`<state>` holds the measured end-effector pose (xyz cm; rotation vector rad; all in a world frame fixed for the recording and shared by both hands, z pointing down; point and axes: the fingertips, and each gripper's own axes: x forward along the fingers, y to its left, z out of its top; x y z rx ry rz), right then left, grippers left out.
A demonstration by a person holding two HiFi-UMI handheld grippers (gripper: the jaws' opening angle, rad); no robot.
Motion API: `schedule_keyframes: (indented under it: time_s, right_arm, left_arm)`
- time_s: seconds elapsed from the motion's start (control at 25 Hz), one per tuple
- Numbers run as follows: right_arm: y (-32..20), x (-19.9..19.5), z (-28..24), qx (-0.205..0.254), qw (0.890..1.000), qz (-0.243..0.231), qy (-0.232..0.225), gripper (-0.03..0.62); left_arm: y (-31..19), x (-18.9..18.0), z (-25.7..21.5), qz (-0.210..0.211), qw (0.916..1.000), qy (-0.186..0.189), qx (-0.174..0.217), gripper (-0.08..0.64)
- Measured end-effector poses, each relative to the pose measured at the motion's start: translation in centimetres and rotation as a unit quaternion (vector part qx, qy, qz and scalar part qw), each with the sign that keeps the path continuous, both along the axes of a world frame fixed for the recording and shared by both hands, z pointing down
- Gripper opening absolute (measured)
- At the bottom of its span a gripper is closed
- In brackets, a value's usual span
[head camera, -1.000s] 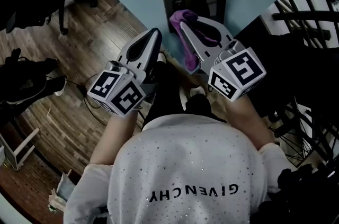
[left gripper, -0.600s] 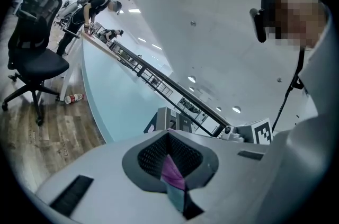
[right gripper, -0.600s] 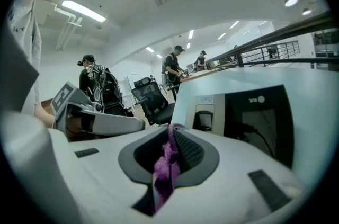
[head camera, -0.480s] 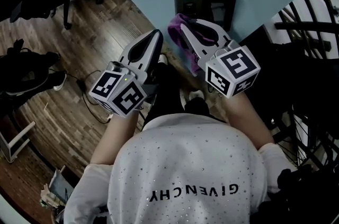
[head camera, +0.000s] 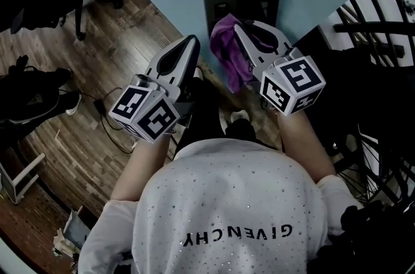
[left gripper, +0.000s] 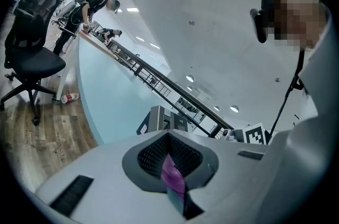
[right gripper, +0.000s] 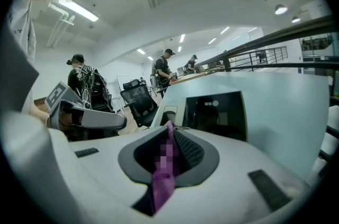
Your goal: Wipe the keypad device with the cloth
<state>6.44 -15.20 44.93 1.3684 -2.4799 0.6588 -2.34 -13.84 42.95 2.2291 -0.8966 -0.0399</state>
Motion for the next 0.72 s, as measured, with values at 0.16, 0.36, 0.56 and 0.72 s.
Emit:
schedule_keyframes:
  time_s: [0.16, 0.36, 0.56, 0.72]
  right_arm:
    - [0.1, 2.1, 0.1, 0.0, 1.0, 0.023, 0.003, 0.032]
    - [0.2, 4.6, 0.2, -0.001, 0.999, 0.049, 0.005, 0.032]
    - [0.4, 7.0, 0.2, -0.002, 0.997, 0.074, 0.007, 0.032]
    - [0.6, 8.2, 0.2, -0.003, 0.996, 0.087, 0.009, 0.032]
  left_arm:
    - [0.2, 0.5, 0.1, 0.004, 1.0, -0.002, -0.002, 0.001]
    - [0.2, 1.3, 0.1, 0.009, 1.0, -0.001, -0.002, 0.0]
    - [0.4, 1.8, 0.4, 0.015, 0.9999, -0.002, -0.006, 0.0]
    - [0.5, 2.1, 0.5, 0.017, 0.9998, -0.001, -0.007, 0.0]
